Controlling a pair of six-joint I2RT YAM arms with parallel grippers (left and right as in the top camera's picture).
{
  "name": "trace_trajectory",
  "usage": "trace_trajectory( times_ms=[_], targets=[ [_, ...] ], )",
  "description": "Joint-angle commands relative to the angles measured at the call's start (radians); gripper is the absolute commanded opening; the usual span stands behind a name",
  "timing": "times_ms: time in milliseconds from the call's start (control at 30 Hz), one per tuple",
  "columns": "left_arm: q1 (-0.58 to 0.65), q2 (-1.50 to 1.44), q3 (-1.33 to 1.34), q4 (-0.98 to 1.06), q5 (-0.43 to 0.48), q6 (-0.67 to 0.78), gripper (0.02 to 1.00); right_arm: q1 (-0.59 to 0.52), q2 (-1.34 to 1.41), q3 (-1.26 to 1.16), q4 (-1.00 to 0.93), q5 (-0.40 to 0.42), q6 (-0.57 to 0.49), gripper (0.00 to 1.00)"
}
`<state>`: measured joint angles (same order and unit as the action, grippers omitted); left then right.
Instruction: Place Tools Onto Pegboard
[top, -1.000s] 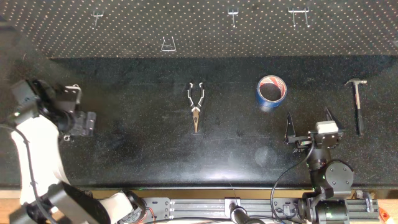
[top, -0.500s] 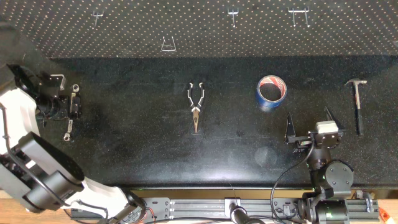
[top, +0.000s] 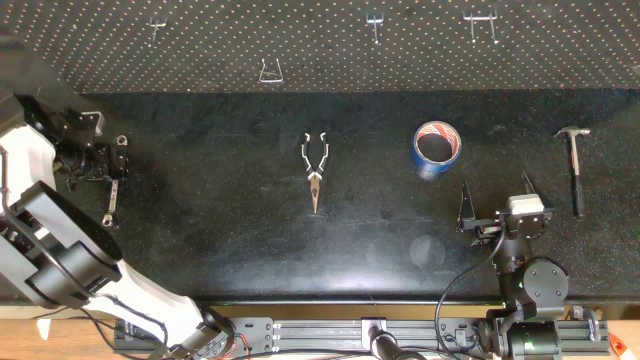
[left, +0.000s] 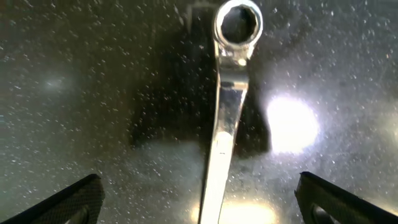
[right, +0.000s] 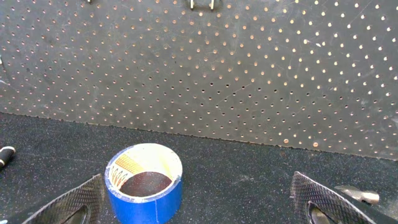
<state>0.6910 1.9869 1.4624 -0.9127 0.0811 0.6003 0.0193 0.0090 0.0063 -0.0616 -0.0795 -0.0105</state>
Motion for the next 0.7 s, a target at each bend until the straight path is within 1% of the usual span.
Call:
trace_trajectory(
  times_ms=[33, 333, 700],
  targets=[
    [-0.004, 0.042, 0.040, 0.000, 0.021, -0.016, 1.000, -0.006, -0.008, -0.002, -0.006, 0.009, -0.013, 0.974],
    [-0.042, 0.080, 0.049, 0.002, 0.013, -0.016, 0.998, -0.006, -0.008, -0.002, -0.006, 0.009, -0.013, 0.976],
    [-0.043, 0.085, 0.049, 0.003, 0.002, -0.008, 0.998, -0.006, -0.008, -0.002, -0.006, 0.009, -0.013, 0.976]
  ],
)
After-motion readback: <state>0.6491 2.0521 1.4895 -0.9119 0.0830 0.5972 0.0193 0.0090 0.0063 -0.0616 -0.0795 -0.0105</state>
